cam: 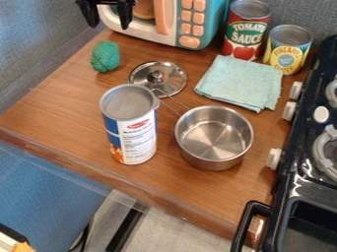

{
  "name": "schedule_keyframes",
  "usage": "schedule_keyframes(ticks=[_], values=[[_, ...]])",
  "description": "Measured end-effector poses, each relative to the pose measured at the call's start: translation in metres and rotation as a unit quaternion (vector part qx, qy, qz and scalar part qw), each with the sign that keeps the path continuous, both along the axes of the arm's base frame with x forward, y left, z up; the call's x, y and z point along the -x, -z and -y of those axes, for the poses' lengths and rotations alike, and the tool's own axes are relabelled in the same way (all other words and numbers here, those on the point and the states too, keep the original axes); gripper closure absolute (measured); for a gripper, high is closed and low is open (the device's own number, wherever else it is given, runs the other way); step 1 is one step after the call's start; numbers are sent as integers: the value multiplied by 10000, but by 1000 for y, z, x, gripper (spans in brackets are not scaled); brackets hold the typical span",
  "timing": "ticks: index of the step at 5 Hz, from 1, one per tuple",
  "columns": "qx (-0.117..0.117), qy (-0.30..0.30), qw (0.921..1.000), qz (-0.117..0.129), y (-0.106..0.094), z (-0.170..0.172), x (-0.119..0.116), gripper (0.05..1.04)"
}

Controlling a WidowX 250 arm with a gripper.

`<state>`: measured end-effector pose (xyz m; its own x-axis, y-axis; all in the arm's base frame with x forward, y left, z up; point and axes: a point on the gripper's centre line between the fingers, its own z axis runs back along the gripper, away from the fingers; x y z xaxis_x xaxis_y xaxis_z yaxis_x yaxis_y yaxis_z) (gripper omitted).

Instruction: Put tin in the bottom left of the table

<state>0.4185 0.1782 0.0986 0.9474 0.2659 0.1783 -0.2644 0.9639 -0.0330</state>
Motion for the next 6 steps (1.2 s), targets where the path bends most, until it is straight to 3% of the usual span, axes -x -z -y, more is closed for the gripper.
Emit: schedule_keyframes(ticks=[2,4,5,6], values=[[259,241,9991,-243,28,22,7,83],[214,1241,9911,428,-34,103,18,83],[265,1798,9820,516,-46,147,33,83],[245,2202,9740,474,-45,186,56,83]])
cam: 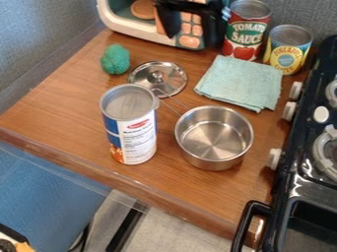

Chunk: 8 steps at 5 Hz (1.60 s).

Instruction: Put tin in the bottom left of the table

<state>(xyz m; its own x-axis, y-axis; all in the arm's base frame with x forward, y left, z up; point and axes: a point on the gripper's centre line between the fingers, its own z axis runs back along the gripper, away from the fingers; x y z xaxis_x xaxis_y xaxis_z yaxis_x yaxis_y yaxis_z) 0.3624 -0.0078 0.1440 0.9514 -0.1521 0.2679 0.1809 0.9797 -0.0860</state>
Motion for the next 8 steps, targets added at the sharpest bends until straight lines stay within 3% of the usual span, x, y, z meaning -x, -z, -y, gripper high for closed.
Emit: schedule_keyframes(ticks=[1,3,4,6,7,8], values=[[-190,148,9996,-148,9,23,25,83],[-867,199,9951,-441,32,34,66,83],[-987,365,9930,-534,37,37,94,83],[-898,546,9930,-536,39,48,128,83],[-860,288,9945,-528,41,35,122,83],[-794,-108,9945,-677,50,14,101,83]])
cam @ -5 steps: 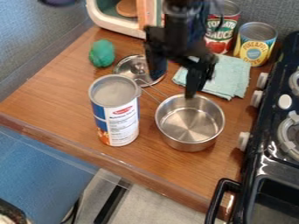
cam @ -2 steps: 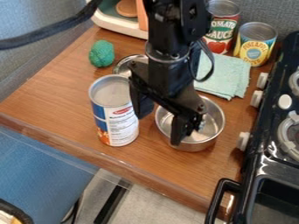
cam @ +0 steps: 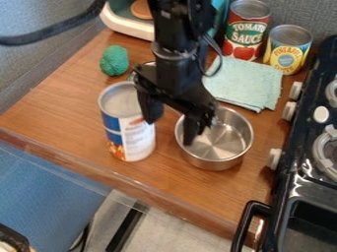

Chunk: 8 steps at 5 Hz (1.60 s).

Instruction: Put tin in the bottom left of the table

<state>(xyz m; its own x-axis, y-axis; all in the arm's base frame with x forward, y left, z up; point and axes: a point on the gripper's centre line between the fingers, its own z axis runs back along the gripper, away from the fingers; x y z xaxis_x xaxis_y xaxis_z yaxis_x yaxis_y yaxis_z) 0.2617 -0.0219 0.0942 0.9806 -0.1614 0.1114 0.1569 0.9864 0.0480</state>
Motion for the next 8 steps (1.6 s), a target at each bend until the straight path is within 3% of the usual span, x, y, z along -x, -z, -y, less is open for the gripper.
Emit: schedule_keyframes(ticks=[2,5,8], values=[[49,-722,9974,33,2,-42,-35,83],[-234,-1451,9891,1,1,-106,-45,83],[-173,-1807,9832,-190,-1,-145,-48,83]])
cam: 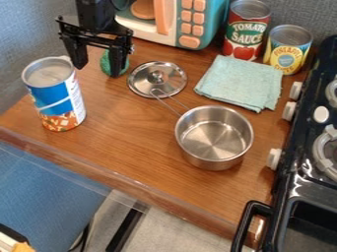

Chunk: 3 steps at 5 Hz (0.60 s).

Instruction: Put tin in the bottom left of the table

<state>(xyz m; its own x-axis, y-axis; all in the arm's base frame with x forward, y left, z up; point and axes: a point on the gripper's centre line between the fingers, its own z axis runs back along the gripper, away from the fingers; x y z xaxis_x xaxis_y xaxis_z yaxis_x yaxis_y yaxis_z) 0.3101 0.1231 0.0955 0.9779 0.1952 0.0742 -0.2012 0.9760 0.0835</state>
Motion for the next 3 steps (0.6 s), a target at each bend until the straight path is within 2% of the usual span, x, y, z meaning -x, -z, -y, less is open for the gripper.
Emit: schedule_keyframes(ticks=[1,2,3], values=[[49,-52,10000,-51,0,-5,1,83],[234,-32,9997,94,-8,0,-6,83],[350,-6,9987,358,-26,3,-15,83]])
